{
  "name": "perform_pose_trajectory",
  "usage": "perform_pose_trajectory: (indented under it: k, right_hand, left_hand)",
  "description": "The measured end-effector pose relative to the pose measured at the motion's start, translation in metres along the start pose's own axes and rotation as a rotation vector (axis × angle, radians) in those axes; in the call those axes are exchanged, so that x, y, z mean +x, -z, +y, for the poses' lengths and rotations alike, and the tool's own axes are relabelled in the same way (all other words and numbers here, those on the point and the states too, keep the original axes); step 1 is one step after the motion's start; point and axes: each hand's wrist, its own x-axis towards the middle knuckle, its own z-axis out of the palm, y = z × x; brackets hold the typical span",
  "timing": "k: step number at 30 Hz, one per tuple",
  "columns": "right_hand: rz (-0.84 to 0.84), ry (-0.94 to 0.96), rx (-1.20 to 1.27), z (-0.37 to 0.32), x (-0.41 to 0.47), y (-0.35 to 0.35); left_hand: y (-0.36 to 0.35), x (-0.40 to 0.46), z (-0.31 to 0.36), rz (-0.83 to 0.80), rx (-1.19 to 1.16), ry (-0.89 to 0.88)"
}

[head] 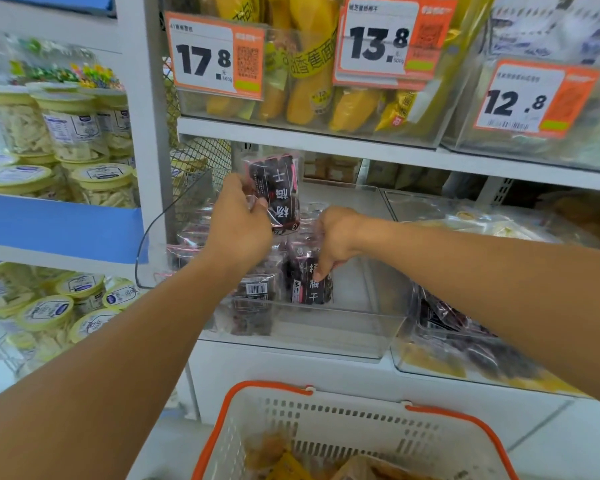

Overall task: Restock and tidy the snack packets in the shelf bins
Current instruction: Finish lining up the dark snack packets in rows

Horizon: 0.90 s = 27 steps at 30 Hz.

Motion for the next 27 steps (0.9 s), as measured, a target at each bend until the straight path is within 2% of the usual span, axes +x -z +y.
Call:
perform_pose_trajectory:
  k: [4, 10, 13, 16, 18, 21, 24, 27]
  right_hand:
    - [0.094, -0.003, 0.031, 0.001, 0.003, -0.008]
    - [0.136, 0.165, -0.039, 0.013, -0.011, 0.004]
    - [-0.020, 0.383, 0.298, 0.031, -0.040, 0.032]
    - [0.047, 0.480, 0.590, 0.044, -0.064, 0.039]
    - [0.108, 0.454, 0.564, 0.046, -0.065, 0.035]
    - [0.060, 0.320, 0.446, 0.041, -0.050, 0.015]
    - [0.020, 0.213, 0.406, 0.025, -0.035, -0.014]
    - [0.138, 0.218, 0.107, 0.008, -0.029, -0.026]
  left_hand:
    - [0.002, 0.000, 0.000, -0.055, -0.048, 0.045]
    - [0.001, -0.009, 0.001, -0.326, 0.017, -0.018]
    - [0.000, -0.010, 0.003, -0.357, 0.079, -0.057]
    - [-0.003, -0.010, 0.005, -0.386, 0.178, -0.068]
    - [-0.005, -0.010, 0.006, -0.445, 0.354, -0.141]
    - [0.002, -0.009, 0.005, -0.474, 0.776, -0.300]
    - [0.006, -0.011, 0.000, -0.490, 0.862, -0.275]
    - [-0.003, -0.014, 0.000, -0.418, 0.950, -0.279]
